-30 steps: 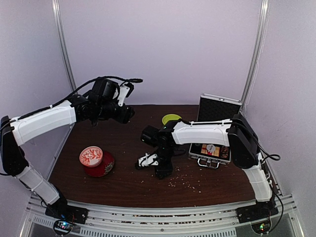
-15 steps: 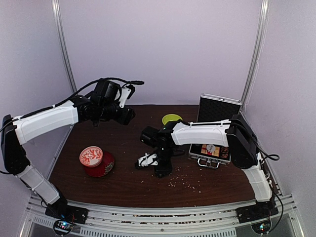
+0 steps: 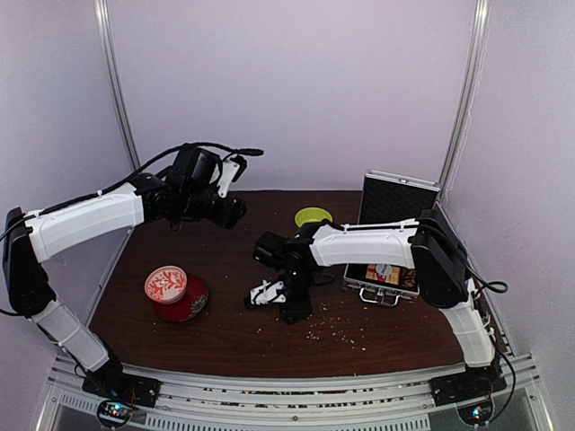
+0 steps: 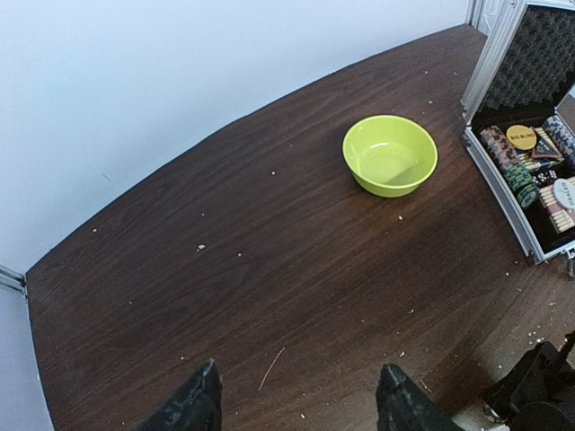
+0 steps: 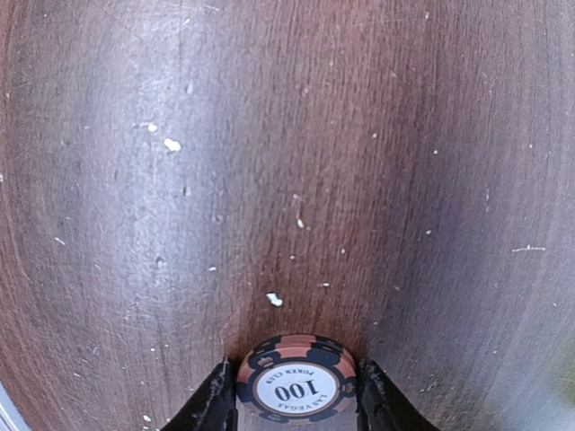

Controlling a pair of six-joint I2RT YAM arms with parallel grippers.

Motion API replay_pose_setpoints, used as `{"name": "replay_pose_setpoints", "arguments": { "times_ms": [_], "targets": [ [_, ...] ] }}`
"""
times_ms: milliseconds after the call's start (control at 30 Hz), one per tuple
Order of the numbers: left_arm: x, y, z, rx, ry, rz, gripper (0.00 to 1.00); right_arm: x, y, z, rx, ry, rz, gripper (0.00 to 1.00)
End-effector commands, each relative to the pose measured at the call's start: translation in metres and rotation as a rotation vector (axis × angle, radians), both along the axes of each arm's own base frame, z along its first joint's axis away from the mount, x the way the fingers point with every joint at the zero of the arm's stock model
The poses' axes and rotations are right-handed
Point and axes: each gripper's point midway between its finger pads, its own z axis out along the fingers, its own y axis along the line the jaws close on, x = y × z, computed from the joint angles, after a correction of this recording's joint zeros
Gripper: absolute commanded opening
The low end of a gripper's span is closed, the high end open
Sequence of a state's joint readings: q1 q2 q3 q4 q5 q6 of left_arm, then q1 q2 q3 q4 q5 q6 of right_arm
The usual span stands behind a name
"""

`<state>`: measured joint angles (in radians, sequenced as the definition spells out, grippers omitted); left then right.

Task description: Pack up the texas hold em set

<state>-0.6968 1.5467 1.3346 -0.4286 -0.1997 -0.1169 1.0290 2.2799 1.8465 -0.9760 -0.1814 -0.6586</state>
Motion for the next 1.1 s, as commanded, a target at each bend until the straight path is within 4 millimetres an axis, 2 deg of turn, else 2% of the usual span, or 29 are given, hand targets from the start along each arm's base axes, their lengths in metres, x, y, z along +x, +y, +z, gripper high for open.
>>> {"name": "replay_pose_setpoints", "arguments": {
  "times_ms": [0, 167, 267, 433, 567, 700, 800, 900, 1067],
  "targets": [
    [0.001, -0.005, 0.0, -0.009, -0.001, -0.017, 0.6, -0.003, -0.008, -0.011, -0.056, -0.004, 0.003, 0.45],
    [0.001, -0.005, -0.001, -0.008, 0.002, -0.019, 0.6, -0.001, -0.009, -0.002, -0.049, -0.023, -0.001, 0.39],
    [0.001, -0.005, -0.003, -0.004, 0.004, -0.018, 0.6, 0.002, -0.009, 0.012, -0.026, -0.04, -0.013, 0.36],
    [0.002, -0.005, -0.006, 0.003, 0.007, -0.016, 0.6, 0.001, -0.028, 0.037, -0.01, -0.066, -0.043, 0.36],
    [0.002, -0.007, -0.009, 0.002, 0.017, -0.023, 0.6, 0.008, -0.058, 0.061, 0.009, -0.083, -0.11, 0.36],
    [0.002, -0.008, -0.012, 0.003, 0.028, -0.026, 0.6, 0.025, -0.1, 0.075, 0.008, -0.117, -0.213, 0.36],
    [0.001, -0.01, -0.014, 0.002, 0.034, -0.029, 0.6, 0.044, -0.136, 0.081, 0.007, -0.143, -0.31, 0.36],
    [0.001, -0.01, -0.015, 0.003, 0.036, -0.03, 0.6, 0.067, -0.163, 0.089, 0.023, -0.207, -0.409, 0.36],
    [0.001, -0.011, -0.018, 0.004, 0.044, -0.032, 0.6, 0.099, -0.181, 0.094, 0.048, -0.321, -0.514, 0.36]
  ]
}}
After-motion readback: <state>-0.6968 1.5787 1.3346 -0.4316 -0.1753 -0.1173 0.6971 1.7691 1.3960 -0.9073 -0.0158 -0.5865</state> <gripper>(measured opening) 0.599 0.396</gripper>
